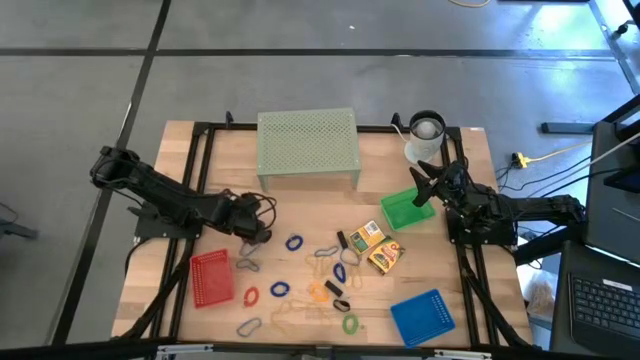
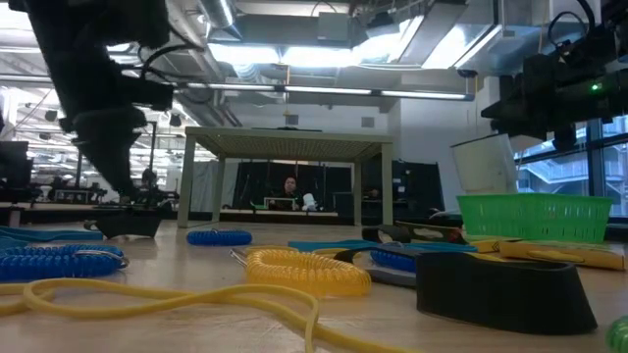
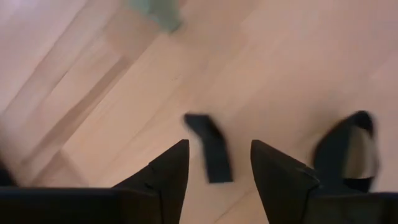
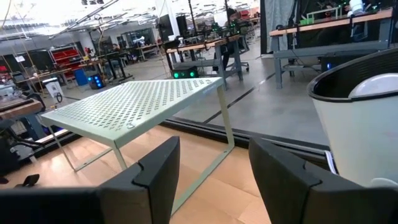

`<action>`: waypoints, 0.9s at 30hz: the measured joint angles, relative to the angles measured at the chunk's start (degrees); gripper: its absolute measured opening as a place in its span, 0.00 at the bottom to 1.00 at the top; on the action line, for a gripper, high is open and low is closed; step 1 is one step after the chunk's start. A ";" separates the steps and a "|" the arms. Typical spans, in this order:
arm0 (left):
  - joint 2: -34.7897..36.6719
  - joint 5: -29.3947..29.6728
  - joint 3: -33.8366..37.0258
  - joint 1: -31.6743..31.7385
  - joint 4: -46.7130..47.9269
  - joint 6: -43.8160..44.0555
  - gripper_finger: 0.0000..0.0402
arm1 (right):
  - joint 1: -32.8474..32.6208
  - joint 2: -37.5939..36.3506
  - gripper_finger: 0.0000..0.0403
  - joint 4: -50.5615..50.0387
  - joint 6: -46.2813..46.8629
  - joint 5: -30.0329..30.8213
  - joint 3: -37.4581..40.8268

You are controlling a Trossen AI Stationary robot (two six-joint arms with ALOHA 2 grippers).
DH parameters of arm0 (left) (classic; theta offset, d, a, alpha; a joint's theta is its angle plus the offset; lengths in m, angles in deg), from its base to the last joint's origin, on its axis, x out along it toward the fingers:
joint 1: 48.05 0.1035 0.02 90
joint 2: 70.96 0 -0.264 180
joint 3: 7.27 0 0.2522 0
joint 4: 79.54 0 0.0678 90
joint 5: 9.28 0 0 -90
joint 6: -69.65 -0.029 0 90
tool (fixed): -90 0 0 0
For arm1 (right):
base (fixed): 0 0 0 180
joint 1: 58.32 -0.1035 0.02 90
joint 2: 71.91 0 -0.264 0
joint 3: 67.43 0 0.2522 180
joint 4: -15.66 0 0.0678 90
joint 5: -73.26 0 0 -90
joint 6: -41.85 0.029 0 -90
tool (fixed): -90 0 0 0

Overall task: Pick & Place Office Desk Supplies
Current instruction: Put the black rubber band into the red bin

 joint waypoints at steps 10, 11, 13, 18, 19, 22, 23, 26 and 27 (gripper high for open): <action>-1.85 -0.13 0.02 0.01 1.42 8.08 0.47 | 0.01 0.01 0.48 0.01 -0.23 0.06 0.00; -2.35 -0.13 0.02 0.01 1.48 8.62 0.47 | 0.00 0.00 0.48 0.04 -0.24 0.05 0.00; -3.78 -0.12 0.02 0.01 1.28 8.80 0.47 | 0.02 0.00 0.48 0.05 -0.25 0.08 0.00; -8.88 -0.13 0.04 0.07 -0.31 8.76 0.47 | 0.02 0.00 0.48 0.45 -3.05 0.23 0.01; -9.94 -0.28 0.04 0.30 -0.31 8.78 0.47 | 0.00 0.00 0.48 0.50 -3.82 0.23 0.00; -12.97 -1.44 -0.09 1.70 -0.29 8.75 0.47 | 0.00 0.01 0.48 0.49 -5.14 0.22 0.00; -13.61 -2.15 -0.24 2.36 -0.27 8.80 0.47 | 0.01 0.00 0.48 0.48 -5.55 0.23 0.00; -14.94 -5.16 -0.38 4.44 -0.92 8.80 0.45 | 0.00 0.00 0.48 0.50 -6.96 0.21 0.00; -14.99 -5.96 -0.44 4.96 -1.22 8.78 0.44 | 0.02 0.00 0.48 0.49 -7.34 0.21 0.01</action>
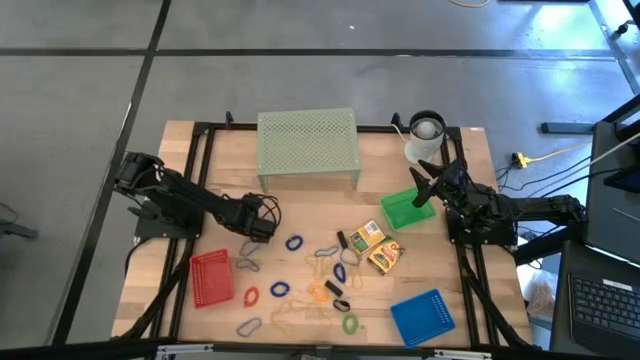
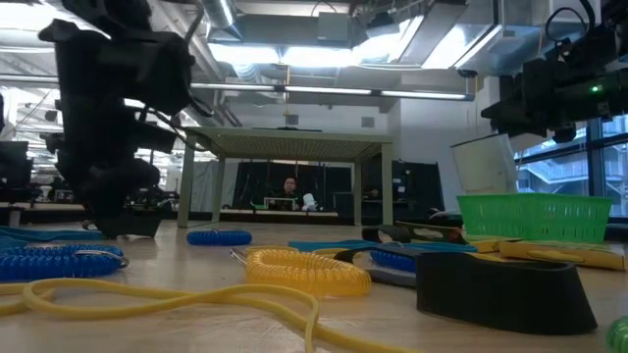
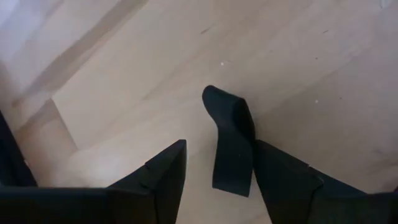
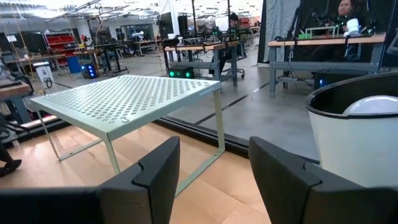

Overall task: Pick & Place Office Desk Supplies
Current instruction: Put the black rubber band into the red bin

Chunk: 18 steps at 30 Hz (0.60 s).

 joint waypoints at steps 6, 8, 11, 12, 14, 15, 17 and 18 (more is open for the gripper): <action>1.26 -3.18 0.25 2.13 -1.93 -0.71 0.25 | -0.01 0.00 0.48 0.37 -0.38 0.00 0.00; 1.95 -3.76 0.35 2.48 -2.08 -0.77 0.17 | -0.01 0.00 0.48 0.40 -0.39 0.00 -0.01; 2.52 -3.86 0.35 2.75 -2.04 -1.42 0.05 | 0.00 0.00 0.48 0.38 0.04 -0.02 -0.01; 2.68 -3.88 0.39 2.81 -2.06 -1.99 0.03 | -0.02 0.00 0.48 0.38 0.04 -0.06 -0.01; 2.94 -2.76 0.43 2.73 -2.02 -2.72 0.02 | -0.01 0.00 0.48 0.38 0.06 -0.09 -0.01; 3.10 -1.99 0.44 2.70 -2.05 -3.04 0.02 | -0.02 0.00 0.48 0.38 0.06 -0.09 -0.01; 3.95 0.30 0.59 2.66 -1.97 -3.21 0.01 | 0.00 0.00 0.48 0.38 0.06 -0.07 0.00; 4.29 2.10 0.66 2.67 -1.44 -3.22 0.01 | -0.01 0.00 0.48 0.38 0.06 -0.07 -0.01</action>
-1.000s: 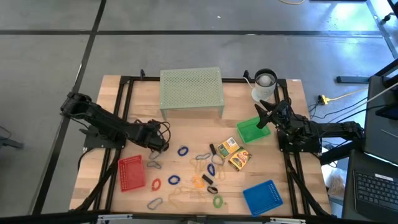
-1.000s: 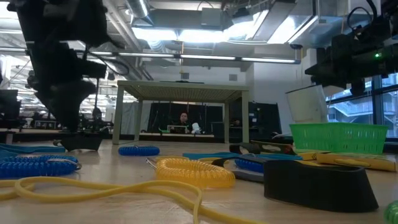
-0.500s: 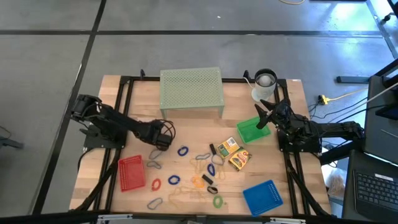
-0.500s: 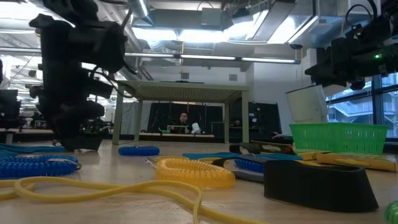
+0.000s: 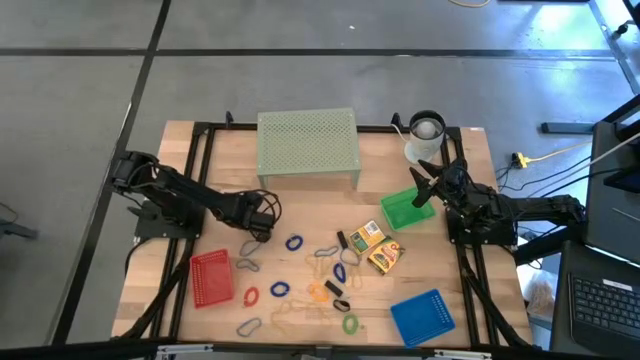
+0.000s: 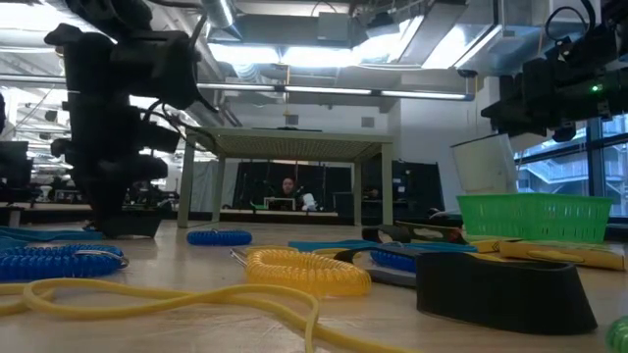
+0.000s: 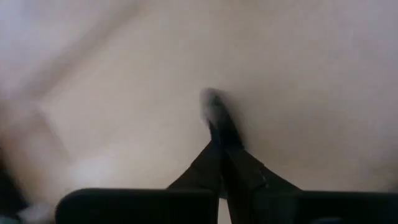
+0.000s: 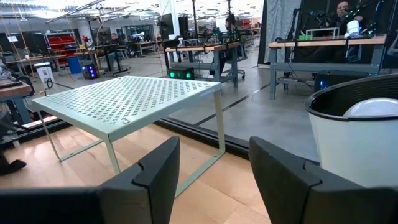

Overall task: Pick & Place Office Desk Supplies
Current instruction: Put the black rubber band into the red bin

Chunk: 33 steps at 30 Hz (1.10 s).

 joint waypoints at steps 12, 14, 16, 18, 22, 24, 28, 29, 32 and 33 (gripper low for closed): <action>6.52 6.91 -3.98 -4.64 0.06 -2.41 0.01 | 0.01 0.00 0.48 -0.02 -0.02 0.04 0.00; 6.88 7.29 -5.54 -6.16 -0.13 -4.77 0.01 | 0.00 0.00 0.48 -0.02 -0.02 0.05 0.02; 7.10 7.21 -7.37 -7.91 -0.09 -8.06 0.01 | -0.01 0.00 0.48 0.00 -0.15 0.06 0.01; 7.08 6.67 -9.29 -9.92 -0.08 -11.67 0.00 | 0.01 0.00 0.48 -0.01 -0.61 0.07 0.00; 7.10 4.36 -13.84 -14.27 -0.07 -18.36 0.01 | 0.01 0.00 0.48 0.34 -3.14 0.07 0.00; 7.08 2.66 -16.14 -16.47 0.08 -18.92 0.01 | -0.01 0.00 0.48 0.86 -4.33 0.07 0.00; 7.12 -0.64 -19.84 -21.28 0.08 -18.43 0.00 | 0.00 0.00 0.48 3.57 -6.79 0.07 0.00; 7.12 -2.20 -20.49 -22.42 0.24 -17.91 0.01 | -0.01 0.00 0.48 4.06 -7.28 0.07 0.00; 7.14 -7.71 -21.43 -26.08 0.26 -15.31 0.01 | -0.01 0.00 0.48 5.39 -7.66 0.07 0.00; 7.14 -9.90 -21.44 -27.30 0.42 -13.87 0.01 | -0.01 0.00 0.48 5.48 -7.65 0.07 0.00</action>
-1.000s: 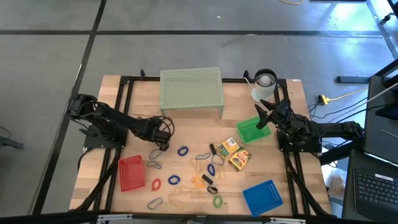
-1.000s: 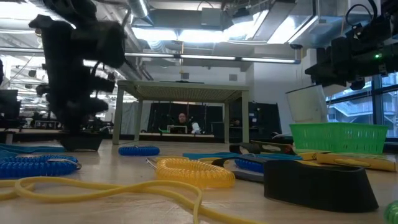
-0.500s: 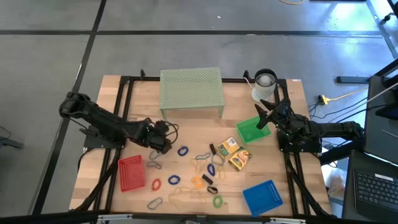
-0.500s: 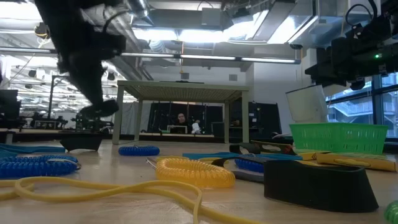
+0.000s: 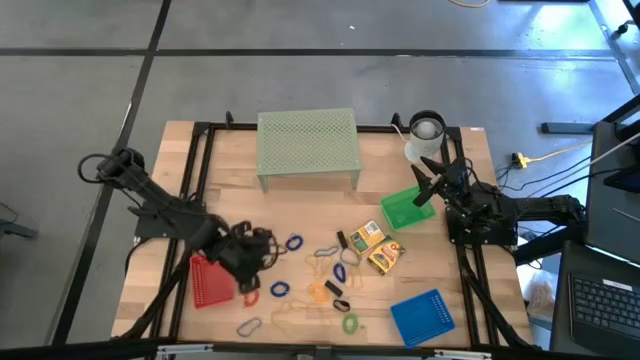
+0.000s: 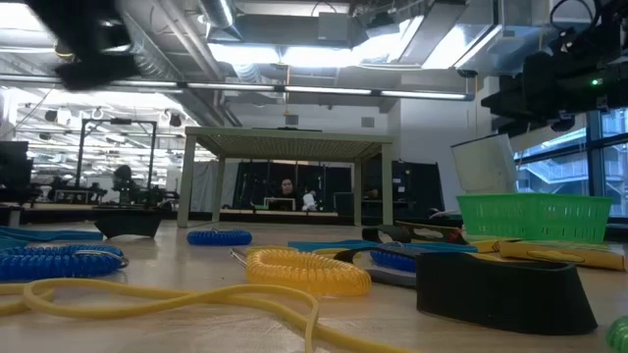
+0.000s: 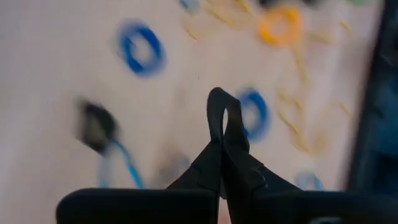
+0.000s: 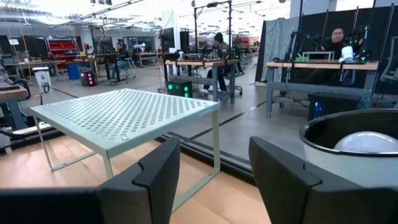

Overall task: Pick & Place Office Desk Supplies
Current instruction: Put the black rubber band into the red bin

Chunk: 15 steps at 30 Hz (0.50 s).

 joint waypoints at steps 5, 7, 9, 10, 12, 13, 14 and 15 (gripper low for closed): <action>0.00 -8.28 0.00 -6.37 6.67 14.01 0.00 | 0.02 0.00 0.48 0.07 0.16 -0.10 0.00; 0.00 -8.39 0.00 -8.93 11.75 22.15 0.01 | 0.00 0.00 0.48 0.06 1.02 -0.21 0.00; -0.20 -7.16 0.00 -11.31 16.80 30.84 0.01 | 0.02 0.00 0.48 0.05 1.87 -0.22 0.00; -0.50 -6.46 0.00 -12.30 18.82 34.78 0.01 | 0.02 0.00 0.48 0.05 2.30 -0.24 0.00; -1.21 -5.32 0.02 -13.97 21.17 41.57 0.01 | 0.02 0.00 0.48 0.07 3.27 -0.92 0.00; -1.54 -4.84 0.02 -14.74 21.34 44.35 0.00 | 0.00 0.00 0.48 0.05 3.50 -1.66 0.00; -1.89 -4.58 0.02 -15.34 21.20 46.34 0.00 | 0.02 0.00 0.48 0.05 4.02 -2.42 0.00; -2.21 -4.62 0.02 -15.84 20.97 48.12 0.01 | 0.00 0.00 0.48 0.05 4.60 -3.22 0.00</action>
